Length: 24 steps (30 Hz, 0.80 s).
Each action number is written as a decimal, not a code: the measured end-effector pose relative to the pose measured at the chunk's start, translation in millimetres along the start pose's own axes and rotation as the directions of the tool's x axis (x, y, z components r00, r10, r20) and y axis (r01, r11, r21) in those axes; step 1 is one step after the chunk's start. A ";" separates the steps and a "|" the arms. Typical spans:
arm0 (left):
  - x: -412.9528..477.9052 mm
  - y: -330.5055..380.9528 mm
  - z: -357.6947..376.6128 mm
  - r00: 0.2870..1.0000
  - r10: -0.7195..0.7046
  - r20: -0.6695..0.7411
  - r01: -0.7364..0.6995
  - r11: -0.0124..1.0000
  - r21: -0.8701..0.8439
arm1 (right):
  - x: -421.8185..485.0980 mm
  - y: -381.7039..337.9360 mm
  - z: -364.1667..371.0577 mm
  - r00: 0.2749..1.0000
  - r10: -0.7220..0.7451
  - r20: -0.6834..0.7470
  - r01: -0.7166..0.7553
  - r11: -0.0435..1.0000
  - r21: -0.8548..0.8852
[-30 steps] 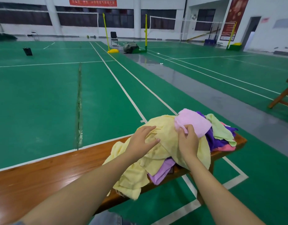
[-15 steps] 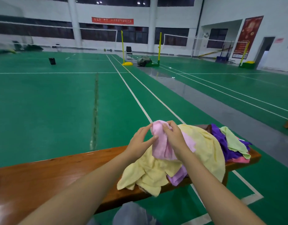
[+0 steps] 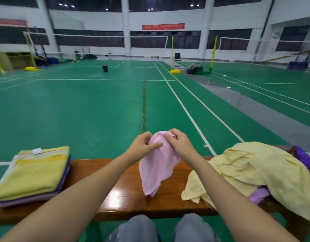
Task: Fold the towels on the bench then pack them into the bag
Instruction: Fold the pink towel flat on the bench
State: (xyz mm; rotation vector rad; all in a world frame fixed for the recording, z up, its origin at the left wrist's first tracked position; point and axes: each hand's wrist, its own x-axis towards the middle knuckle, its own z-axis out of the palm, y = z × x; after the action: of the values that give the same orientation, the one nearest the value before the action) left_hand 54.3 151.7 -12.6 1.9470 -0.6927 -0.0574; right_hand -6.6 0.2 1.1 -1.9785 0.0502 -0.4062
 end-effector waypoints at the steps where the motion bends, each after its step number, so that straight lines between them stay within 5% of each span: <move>1: -2.7 -4.2 -10.4 1.000 -0.013 -0.025 0.013 1.000 0.006 | 1.9 -2.9 7.5 1.000 0.000 0.007 0.000 1.000 0.005; 7: -17.7 -23.4 -53.4 0.986 -0.044 -0.160 0.040 0.999 -0.030 | 3.4 -10.9 40.4 0.993 0.034 0.112 -0.040 0.998 0.055; 16: -29.7 -26.8 -58.4 0.991 -0.008 -0.132 -0.003 0.997 -0.078 | -4.7 -23.1 58.3 0.982 -0.038 0.187 0.030 0.998 0.046; 24: -24.8 -18.7 -56.4 0.976 -0.040 -0.212 0.005 0.987 -0.161 | -10.1 -9.1 39.0 0.912 0.142 0.386 -0.117 0.989 -0.089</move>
State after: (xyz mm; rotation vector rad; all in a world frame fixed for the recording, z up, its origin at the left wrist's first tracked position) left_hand 60.7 215.6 -7.9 1.7751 -0.5069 0.0806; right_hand -5.6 40.5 -8.1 -2.0717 -0.0606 0.0843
